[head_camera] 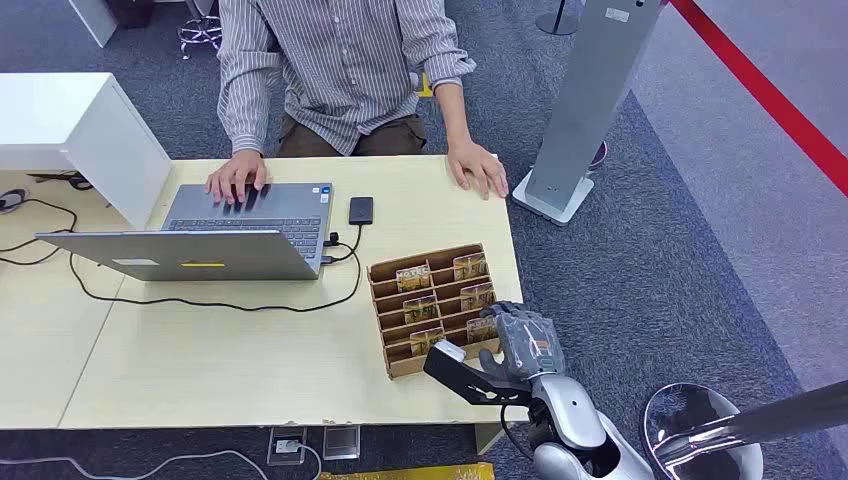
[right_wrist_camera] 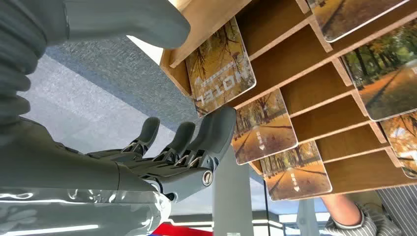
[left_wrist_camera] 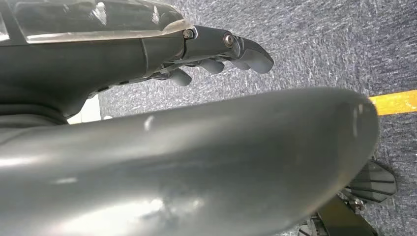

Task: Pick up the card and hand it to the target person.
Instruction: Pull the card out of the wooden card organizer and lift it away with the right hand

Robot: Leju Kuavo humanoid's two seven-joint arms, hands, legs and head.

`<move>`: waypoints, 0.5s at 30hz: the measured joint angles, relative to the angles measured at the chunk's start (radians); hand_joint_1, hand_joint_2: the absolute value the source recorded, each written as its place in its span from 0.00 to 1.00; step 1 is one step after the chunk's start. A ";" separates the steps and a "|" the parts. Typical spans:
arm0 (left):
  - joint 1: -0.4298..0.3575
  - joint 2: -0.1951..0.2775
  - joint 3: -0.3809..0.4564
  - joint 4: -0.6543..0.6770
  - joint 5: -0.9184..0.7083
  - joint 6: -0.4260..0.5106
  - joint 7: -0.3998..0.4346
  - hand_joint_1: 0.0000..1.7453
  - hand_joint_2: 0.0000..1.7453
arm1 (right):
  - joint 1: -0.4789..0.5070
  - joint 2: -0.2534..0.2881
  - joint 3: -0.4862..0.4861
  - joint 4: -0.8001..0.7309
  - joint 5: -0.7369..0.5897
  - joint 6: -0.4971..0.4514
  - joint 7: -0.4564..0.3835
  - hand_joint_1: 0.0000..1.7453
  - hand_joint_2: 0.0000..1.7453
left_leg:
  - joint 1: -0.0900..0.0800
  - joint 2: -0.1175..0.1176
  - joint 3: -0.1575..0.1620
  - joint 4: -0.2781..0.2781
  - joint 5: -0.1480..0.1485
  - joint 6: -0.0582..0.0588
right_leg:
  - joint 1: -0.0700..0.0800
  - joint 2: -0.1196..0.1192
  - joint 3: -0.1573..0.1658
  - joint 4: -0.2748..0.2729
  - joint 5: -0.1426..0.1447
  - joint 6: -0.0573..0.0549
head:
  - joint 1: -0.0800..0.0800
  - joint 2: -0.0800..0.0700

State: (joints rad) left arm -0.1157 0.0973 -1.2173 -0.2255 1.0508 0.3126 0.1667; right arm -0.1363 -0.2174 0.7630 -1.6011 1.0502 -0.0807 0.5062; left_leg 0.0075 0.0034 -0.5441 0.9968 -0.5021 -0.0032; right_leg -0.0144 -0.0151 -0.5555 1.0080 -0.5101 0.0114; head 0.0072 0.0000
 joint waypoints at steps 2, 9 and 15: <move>0.000 0.000 0.000 0.000 0.000 0.000 0.000 0.00 0.00 | 0.000 0.000 0.000 0.000 0.000 0.000 0.000 0.40 1.00 | 0.000 0.000 0.000 0.000 0.000 0.000 | 0.000 0.000 0.000 0.000 0.000 0.000 | 0.000 0.000; 0.000 0.000 0.000 0.000 -0.007 0.000 0.000 0.00 0.00 | 0.000 0.000 -0.002 0.002 0.001 0.000 0.001 0.38 1.00 | 0.000 0.000 0.000 0.000 0.000 0.000 | 0.000 0.000 0.000 0.000 0.000 0.000 | 0.000 0.000; 0.000 0.000 0.000 0.000 -0.008 -0.001 0.000 0.00 0.00 | 0.000 0.000 -0.003 0.003 0.003 -0.001 0.002 0.41 1.00 | 0.000 0.000 0.000 0.000 0.000 0.000 | 0.000 0.000 0.000 0.000 0.000 0.000 | 0.000 0.000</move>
State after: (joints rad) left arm -0.1158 0.0973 -1.2173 -0.2255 1.0424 0.3116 0.1667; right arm -0.1365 -0.2177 0.7598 -1.5983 1.0535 -0.0813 0.5080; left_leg 0.0075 0.0034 -0.5441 0.9968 -0.5021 -0.0032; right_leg -0.0144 -0.0151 -0.5555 1.0079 -0.5101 0.0114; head 0.0072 0.0001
